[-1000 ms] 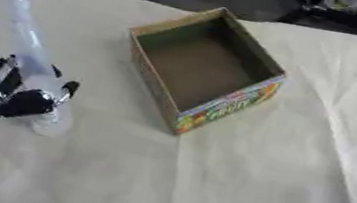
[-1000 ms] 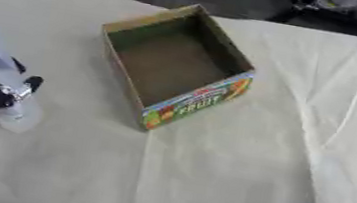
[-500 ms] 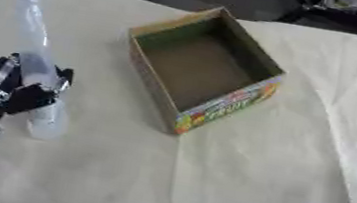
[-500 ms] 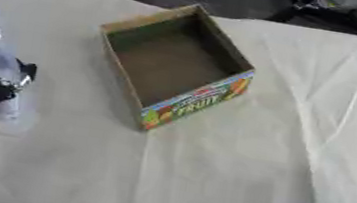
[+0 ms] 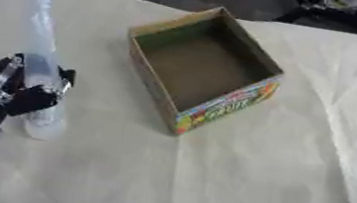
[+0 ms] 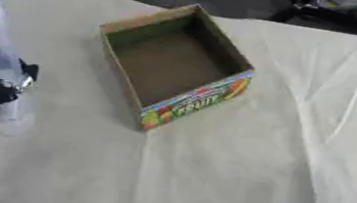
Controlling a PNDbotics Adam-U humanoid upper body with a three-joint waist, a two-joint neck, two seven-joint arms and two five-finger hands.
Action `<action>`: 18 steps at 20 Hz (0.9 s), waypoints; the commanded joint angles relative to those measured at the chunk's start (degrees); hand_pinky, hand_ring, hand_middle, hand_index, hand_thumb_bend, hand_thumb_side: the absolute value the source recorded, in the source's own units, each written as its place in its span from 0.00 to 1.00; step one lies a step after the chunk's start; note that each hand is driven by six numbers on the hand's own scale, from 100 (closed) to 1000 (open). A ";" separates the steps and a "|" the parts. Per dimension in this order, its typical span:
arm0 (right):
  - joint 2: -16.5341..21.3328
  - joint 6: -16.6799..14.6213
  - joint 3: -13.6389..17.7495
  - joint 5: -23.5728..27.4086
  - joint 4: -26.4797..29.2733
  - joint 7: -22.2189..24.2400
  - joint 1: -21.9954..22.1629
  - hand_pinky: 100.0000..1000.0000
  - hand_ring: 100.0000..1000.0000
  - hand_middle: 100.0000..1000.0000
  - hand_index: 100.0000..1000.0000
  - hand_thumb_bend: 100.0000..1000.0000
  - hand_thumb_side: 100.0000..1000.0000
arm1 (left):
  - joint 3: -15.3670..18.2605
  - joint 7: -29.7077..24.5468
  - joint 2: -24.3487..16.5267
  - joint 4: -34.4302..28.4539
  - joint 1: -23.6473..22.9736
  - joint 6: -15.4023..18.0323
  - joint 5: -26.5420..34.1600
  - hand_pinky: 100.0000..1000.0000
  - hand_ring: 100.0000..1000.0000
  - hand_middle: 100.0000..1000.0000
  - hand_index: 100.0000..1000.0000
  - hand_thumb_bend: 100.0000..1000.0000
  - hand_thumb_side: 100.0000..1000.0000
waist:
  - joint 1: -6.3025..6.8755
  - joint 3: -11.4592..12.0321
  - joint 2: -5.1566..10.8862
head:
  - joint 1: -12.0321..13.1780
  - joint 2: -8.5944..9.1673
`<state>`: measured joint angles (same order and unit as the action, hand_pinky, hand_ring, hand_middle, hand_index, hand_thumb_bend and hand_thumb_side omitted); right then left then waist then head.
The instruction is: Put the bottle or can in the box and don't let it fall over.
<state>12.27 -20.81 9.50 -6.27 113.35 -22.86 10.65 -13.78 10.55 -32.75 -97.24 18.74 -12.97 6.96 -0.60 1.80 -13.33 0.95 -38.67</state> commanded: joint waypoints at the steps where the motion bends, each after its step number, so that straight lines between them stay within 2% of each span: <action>1: 0.54 -0.05 0.39 0.31 1.24 -0.09 -0.02 0.87 0.91 0.92 0.95 0.00 0.44 | 0.71 -0.46 -1.40 -1.91 0.48 1.09 -1.30 0.52 0.12 0.05 0.04 0.00 0.15 | 0.13 -0.01 0.60 | 0.09 0.35; 4: 0.58 -0.17 0.43 0.33 1.24 -0.13 0.05 0.87 0.91 0.92 0.95 0.00 0.44 | 1.26 -0.75 -1.46 -2.99 0.49 1.70 -2.53 0.49 0.11 0.05 0.04 0.00 0.16 | 0.13 0.01 0.63 | 0.01 0.32; 9: 0.67 -0.39 0.49 0.39 1.24 -0.20 0.14 0.87 0.91 0.92 0.95 0.00 0.44 | 2.14 -1.69 -1.74 -5.30 0.83 2.33 -3.00 0.53 0.12 0.05 0.04 0.00 0.17 | 0.16 0.06 0.69 | -0.54 0.32; 10: 0.67 -0.44 0.50 0.38 1.24 -0.21 0.18 0.87 0.91 0.92 0.95 0.00 0.45 | 2.27 -1.87 -1.74 -5.76 1.01 2.31 -2.74 0.54 0.12 0.05 0.04 0.00 0.23 | 0.16 0.05 0.72 | -0.86 0.37; 11: 0.68 -0.49 0.50 0.38 1.24 -0.22 0.21 0.87 0.91 0.92 0.95 0.00 0.44 | 2.39 -2.03 -1.75 -6.22 1.20 2.25 -2.43 0.54 0.12 0.05 0.04 0.00 0.17 | 0.15 0.05 0.73 | -1.12 0.45; 14: 0.74 -0.70 0.56 0.44 1.24 -0.34 0.33 0.87 0.91 0.92 0.95 0.00 0.44 | 2.81 -2.25 -1.65 -7.72 2.40 1.77 -1.09 0.61 0.13 0.05 0.04 0.00 0.18 | 0.15 0.05 0.85 | -1.71 0.58; 18: 0.90 -0.92 0.63 0.57 1.24 -0.49 0.51 0.87 0.91 0.92 0.95 0.00 0.44 | 3.21 -1.62 -1.24 -9.09 5.21 0.48 2.12 0.64 0.13 0.06 0.04 0.00 0.18 | 0.21 0.05 1.04 | -1.88 0.70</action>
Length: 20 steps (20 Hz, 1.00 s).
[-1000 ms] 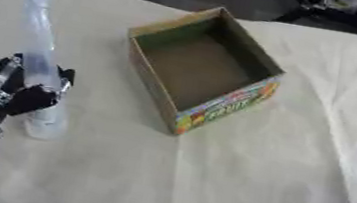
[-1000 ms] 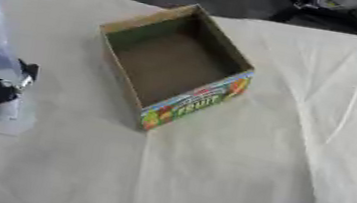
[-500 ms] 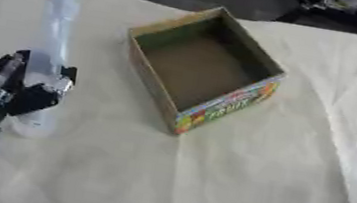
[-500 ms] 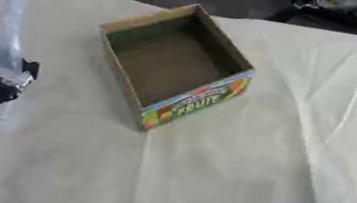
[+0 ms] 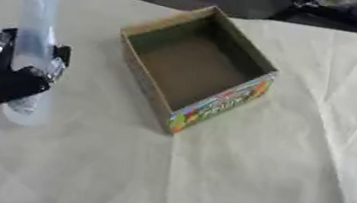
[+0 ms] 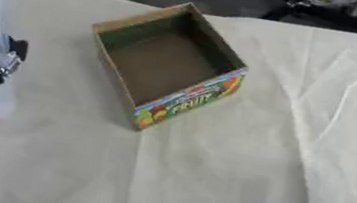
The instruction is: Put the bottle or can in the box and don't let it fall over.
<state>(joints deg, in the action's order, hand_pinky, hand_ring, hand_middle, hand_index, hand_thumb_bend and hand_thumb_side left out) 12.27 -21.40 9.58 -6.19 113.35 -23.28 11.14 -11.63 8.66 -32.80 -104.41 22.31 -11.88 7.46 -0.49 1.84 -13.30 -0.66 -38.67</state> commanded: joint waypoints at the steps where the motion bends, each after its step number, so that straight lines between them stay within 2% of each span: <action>1: 0.94 -0.39 0.58 0.51 1.24 -0.12 0.08 0.87 0.91 0.92 0.95 0.00 0.44 | 1.07 0.43 -0.91 -2.07 2.68 -0.92 2.31 0.65 0.14 0.06 0.04 0.00 0.17 | 0.11 0.00 1.06 | -0.30 0.73; 7: 1.53 -1.28 1.11 1.14 1.24 -0.75 0.31 0.87 0.91 0.92 0.95 0.00 0.44 | 0.82 1.82 2.16 -1.01 10.12 -2.98 5.26 0.76 0.14 0.07 0.05 0.00 0.17 | 0.18 -0.21 1.30 | -0.12 0.85; 14: 2.46 -2.48 1.55 2.18 1.24 -1.03 0.32 0.88 0.91 0.92 0.95 0.00 0.44 | -0.34 3.19 5.61 1.99 16.40 -3.98 4.01 0.97 0.15 0.08 0.05 0.00 0.15 | 0.30 -0.67 1.23 | 0.15 1.28; 20: 2.92 -3.10 1.87 2.97 1.24 -1.12 0.06 0.88 0.91 0.92 0.95 0.00 0.45 | -1.86 3.37 8.72 5.39 20.79 -3.90 2.31 0.98 0.15 0.08 0.05 0.00 0.15 | 0.31 -1.27 1.03 | 0.88 1.45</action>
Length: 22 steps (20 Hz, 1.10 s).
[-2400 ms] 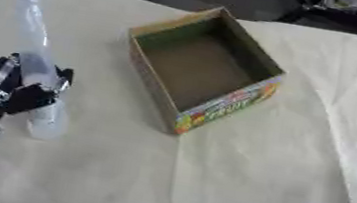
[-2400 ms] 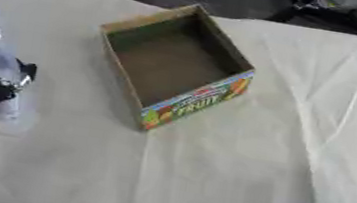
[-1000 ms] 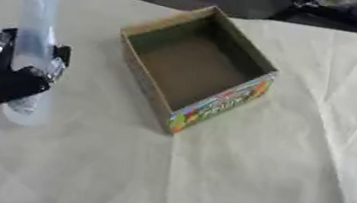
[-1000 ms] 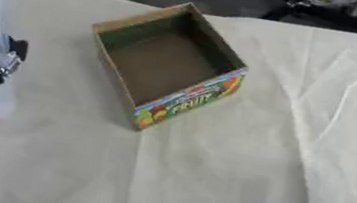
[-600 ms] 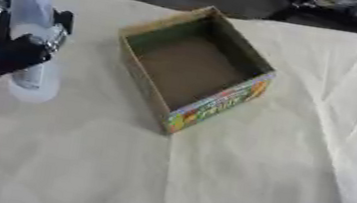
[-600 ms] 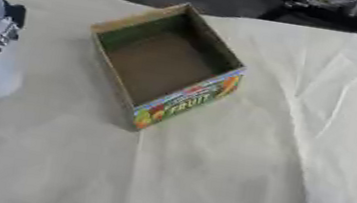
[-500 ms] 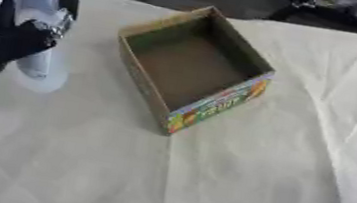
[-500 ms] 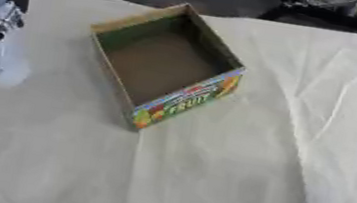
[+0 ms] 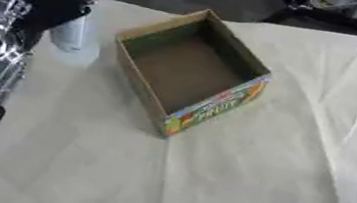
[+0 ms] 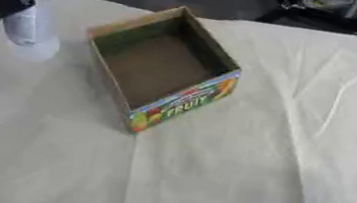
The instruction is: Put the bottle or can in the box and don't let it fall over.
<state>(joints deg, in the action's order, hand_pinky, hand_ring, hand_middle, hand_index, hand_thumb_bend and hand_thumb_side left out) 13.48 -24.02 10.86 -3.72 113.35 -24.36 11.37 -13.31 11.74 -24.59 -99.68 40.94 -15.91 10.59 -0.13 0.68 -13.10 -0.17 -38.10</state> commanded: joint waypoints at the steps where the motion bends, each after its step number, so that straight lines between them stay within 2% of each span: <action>1: 1.79 -0.64 0.65 0.68 1.24 -0.06 -0.23 0.88 0.91 0.92 0.95 0.00 0.45 | -0.43 0.42 1.24 1.47 3.11 0.25 -1.27 0.98 0.15 0.08 0.05 0.00 0.15 | -0.11 -0.25 0.79 | 0.62 0.93; 7: 2.19 -1.85 1.05 2.05 1.24 -0.14 -0.58 0.88 0.91 0.92 0.95 0.00 0.45 | -1.55 1.33 5.98 8.14 7.90 0.94 -4.86 0.98 0.15 0.08 0.05 0.00 0.15 | -0.75 -1.09 0.46 | 1.97 1.25; 12: 2.27 -2.38 1.13 3.00 1.24 0.10 -0.80 0.88 0.91 0.92 0.95 0.00 0.45 | -2.19 1.43 8.67 12.68 10.27 1.22 -4.84 0.97 0.15 0.08 0.05 0.00 0.14 | -1.15 -1.86 0.27 | 2.40 1.23; 22: 2.24 -3.35 0.70 5.23 1.24 1.51 -2.40 0.88 0.91 0.92 0.95 0.00 0.45 | -3.50 1.77 12.89 18.89 14.36 2.24 -5.60 0.96 0.15 0.08 0.05 0.00 0.14 | -2.32 -5.25 -1.23 | 4.57 2.02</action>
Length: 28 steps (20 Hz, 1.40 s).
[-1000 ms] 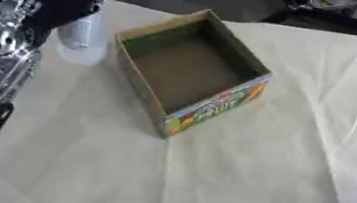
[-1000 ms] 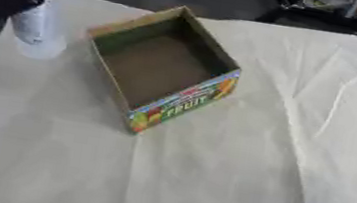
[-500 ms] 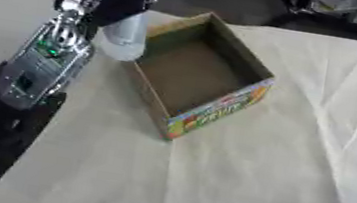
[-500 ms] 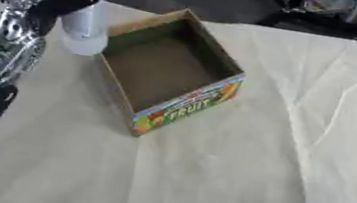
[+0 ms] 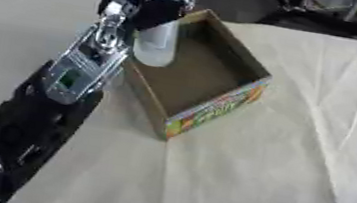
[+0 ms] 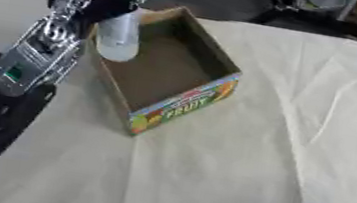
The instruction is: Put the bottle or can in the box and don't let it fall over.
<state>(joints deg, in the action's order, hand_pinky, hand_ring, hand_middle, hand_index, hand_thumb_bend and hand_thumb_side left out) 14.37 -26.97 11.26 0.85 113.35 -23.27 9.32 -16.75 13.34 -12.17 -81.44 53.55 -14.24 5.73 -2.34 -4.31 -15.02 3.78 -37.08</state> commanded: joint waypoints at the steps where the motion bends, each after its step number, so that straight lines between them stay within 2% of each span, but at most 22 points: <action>1: 1.40 -0.49 0.27 0.79 1.24 0.54 -0.51 0.88 0.91 0.92 0.95 0.00 0.45 | -0.06 0.27 0.76 1.25 1.96 0.75 -0.95 0.96 0.15 0.08 0.05 0.00 0.14 | -0.12 -0.53 0.51 | 0.82 1.16; 4: 1.47 -0.45 0.09 1.14 1.24 1.00 -1.13 0.88 0.91 0.92 0.95 0.00 0.45 | -0.18 0.41 1.46 2.86 2.46 1.37 -1.52 0.96 0.15 0.09 0.05 0.00 0.14 | -0.06 -1.24 0.02 | 1.52 1.48; 6: 1.38 -0.28 0.04 1.23 1.24 1.28 -1.35 0.88 0.91 0.92 0.95 0.00 0.44 | -0.28 0.27 1.63 3.51 2.44 2.24 -1.74 0.95 0.19 0.13 0.08 0.00 0.13 | -0.06 -1.45 -0.20 | 1.73 1.76; 7: 1.30 -0.22 0.05 1.19 1.24 1.37 -1.34 0.88 0.91 0.92 0.95 0.00 0.44 | -0.49 -0.06 1.61 3.89 2.31 2.75 -1.88 0.97 0.28 0.23 0.17 0.10 0.11 | -0.05 -1.46 -0.26 | 1.68 1.82; 8: 1.23 -0.18 0.06 1.12 1.24 1.43 -1.29 0.88 0.91 0.92 0.95 0.00 0.44 | -0.71 -0.62 1.60 4.34 2.17 3.21 -2.06 0.97 0.32 0.27 0.22 0.18 0.10 | -0.03 -1.44 -0.28 | 1.65 1.82; 9: 1.20 -0.17 0.08 1.05 1.24 1.45 -1.27 0.88 0.91 0.92 0.95 0.00 0.44 | -0.94 -1.35 1.57 4.74 2.04 3.62 -2.31 0.99 0.49 0.42 0.40 0.41 0.09 | 0.00 -1.41 -0.28 | 1.63 1.85; 10: 1.18 -0.18 0.09 0.99 1.24 1.44 -1.25 0.88 0.91 0.92 0.95 0.00 0.44 | -1.19 -2.40 1.52 5.09 1.93 4.04 -2.76 1.00 0.54 0.46 0.44 0.47 0.10 | 0.02 -1.37 -0.27 | 1.58 1.87; 11: 1.19 -0.18 0.09 0.95 1.24 1.44 -1.22 0.88 0.91 0.91 0.95 0.00 0.44 | -1.35 -3.49 1.45 5.38 1.86 4.43 -3.40 1.00 0.68 0.56 0.55 0.65 0.16 | 0.04 -1.32 -0.26 | 1.54 1.89; 12: 1.21 -0.20 0.08 0.91 1.24 1.43 -1.20 0.88 0.91 0.91 0.95 0.00 0.44 | -1.49 -4.74 1.39 5.69 1.77 4.83 -4.32 1.00 0.72 0.60 0.60 0.72 0.19 | 0.05 -1.27 -0.24 | 1.50 1.92; 13: 1.24 -0.23 0.08 0.90 1.24 1.41 -1.18 0.88 0.91 0.91 0.95 0.00 0.44 | -1.49 -5.84 1.36 5.97 1.70 5.21 -5.26 1.00 0.80 0.71 0.72 0.85 0.27 | 0.04 -1.22 -0.21 | 1.46 1.95; 14: 1.26 -0.27 0.08 0.89 1.24 1.39 -1.15 0.88 0.91 0.91 0.95 0.00 0.44 | -1.42 -6.73 1.34 6.25 1.62 5.58 -6.23 1.00 0.82 0.73 0.74 0.89 0.30 | 0.04 -1.17 -0.19 | 1.42 1.98; 15: 1.26 -0.30 0.08 0.88 1.24 1.38 -1.11 0.88 0.91 0.91 0.95 0.00 0.44 | -1.28 -7.37 1.34 6.50 1.54 5.89 -7.06 1.00 0.84 0.76 0.77 0.97 0.36 | 0.03 -1.12 -0.16 | 1.39 2.01; 17: 1.27 -0.32 0.11 0.84 1.24 1.35 -1.00 0.88 0.91 0.91 0.95 0.00 0.44 | -0.99 -7.99 1.22 6.87 1.35 6.33 -8.50 1.00 0.84 0.76 0.78 1.00 0.42 | 0.03 -0.92 -0.08 | 1.30 2.07; 23: 1.38 -0.42 0.15 0.80 1.24 1.30 -0.70 0.88 0.91 0.91 0.95 0.00 0.44 | -0.63 -8.56 0.72 6.80 0.46 6.28 -10.18 1.00 0.82 0.74 0.78 0.96 0.40 | 0.02 -0.27 0.21 | 0.85 2.13; 26: 1.40 -0.58 0.23 0.66 1.24 1.23 -0.36 0.88 0.91 0.91 0.95 0.00 0.44 | -0.78 -9.04 0.11 6.68 -0.31 5.80 -10.78 1.00 0.83 0.76 0.79 0.99 0.43 | 0.02 0.06 0.45 | 0.55 2.09; 28: 1.38 -0.67 0.30 0.49 1.24 1.15 -0.07 0.88 0.91 0.91 0.95 0.00 0.44 | -1.00 -10.17 -0.43 6.68 -1.02 5.23 -11.73 1.00 0.84 0.77 0.81 0.94 0.38 | 0.05 0.30 0.66 | 0.33 2.02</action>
<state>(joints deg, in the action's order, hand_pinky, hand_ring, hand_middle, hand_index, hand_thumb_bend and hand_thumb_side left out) 14.37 -27.35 11.22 1.67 113.35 -22.12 9.18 -17.83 3.76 -11.46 -73.84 51.74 -8.85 -5.35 -2.24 -3.93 -15.62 4.34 -35.63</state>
